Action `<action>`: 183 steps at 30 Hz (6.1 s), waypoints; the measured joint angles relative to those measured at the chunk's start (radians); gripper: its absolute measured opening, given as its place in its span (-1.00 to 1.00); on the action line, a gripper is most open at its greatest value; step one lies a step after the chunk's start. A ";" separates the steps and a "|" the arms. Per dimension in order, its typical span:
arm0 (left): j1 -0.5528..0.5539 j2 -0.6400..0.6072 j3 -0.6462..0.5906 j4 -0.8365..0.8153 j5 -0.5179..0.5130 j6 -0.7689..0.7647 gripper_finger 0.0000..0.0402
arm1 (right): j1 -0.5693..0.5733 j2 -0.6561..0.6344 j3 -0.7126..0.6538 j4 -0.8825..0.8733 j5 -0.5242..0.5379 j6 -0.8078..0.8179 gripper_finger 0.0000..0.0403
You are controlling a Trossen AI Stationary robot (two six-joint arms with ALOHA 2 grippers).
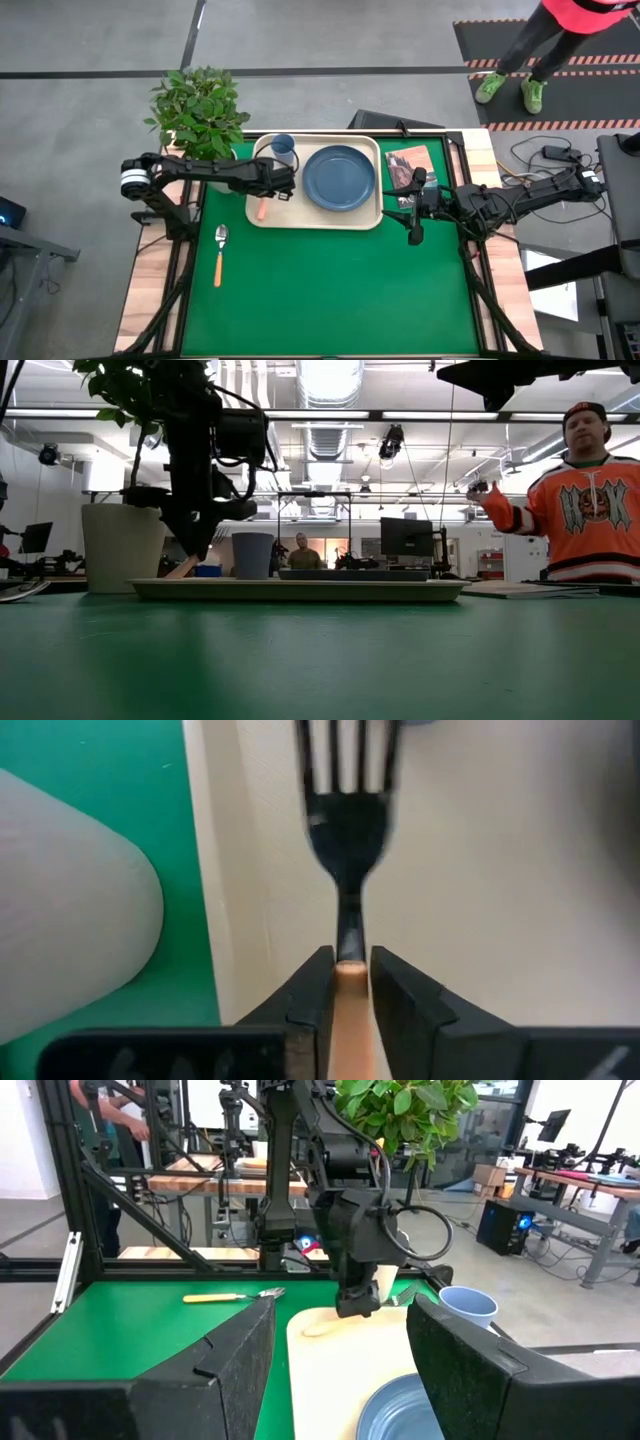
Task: Pick and place plate/cup/fork/spoon on tray
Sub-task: Put the orange fork on the white food tray, then put the orange spoon on the white food tray beside the orange fork
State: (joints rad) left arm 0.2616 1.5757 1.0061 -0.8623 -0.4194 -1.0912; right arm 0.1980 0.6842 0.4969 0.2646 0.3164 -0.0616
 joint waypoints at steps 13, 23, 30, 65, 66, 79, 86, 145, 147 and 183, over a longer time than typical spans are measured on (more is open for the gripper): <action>0.001 0.000 0.000 0.002 -0.010 0.000 -0.60 | 0.000 0.000 0.000 -0.002 0.000 0.000 0.07; -0.007 0.000 0.000 0.139 -0.035 0.187 -0.62 | 0.000 0.000 0.000 -0.005 0.000 -0.001 0.07; -0.004 0.053 -0.018 0.179 -0.051 0.263 -0.93 | 0.000 0.000 0.001 -0.011 0.000 0.000 0.07; 0.001 0.070 -0.210 0.406 -0.234 0.130 -0.96 | 0.000 -0.001 0.001 -0.025 0.001 -0.016 0.07; 0.000 0.070 -0.207 0.406 -0.235 0.132 -0.96 | 0.000 -0.001 0.001 -0.026 0.000 -0.017 0.07; -0.083 -0.076 -0.187 0.400 -0.077 0.239 -0.96 | 0.000 -0.001 0.001 -0.029 0.001 -0.017 0.07; -0.190 -0.197 -0.190 0.400 0.067 0.235 -0.96 | 0.000 -0.001 0.001 -0.029 0.001 -0.017 0.07; -0.676 -0.289 -0.450 -0.066 0.488 -0.608 -0.45 | 0.000 0.000 0.000 -0.045 -0.001 0.006 0.07; -0.676 -0.285 -0.446 -0.063 0.488 -0.608 -0.52 | 0.000 0.000 0.000 -0.047 -0.001 0.006 0.07; -0.676 -0.251 -0.168 -0.053 0.414 -0.620 -0.86 | 0.000 0.000 0.000 -0.047 -0.001 0.008 0.07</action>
State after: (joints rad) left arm -0.4149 1.3243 0.8380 -0.9156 -0.0054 -1.7112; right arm 0.1982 0.6838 0.4973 0.2173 0.3157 -0.0532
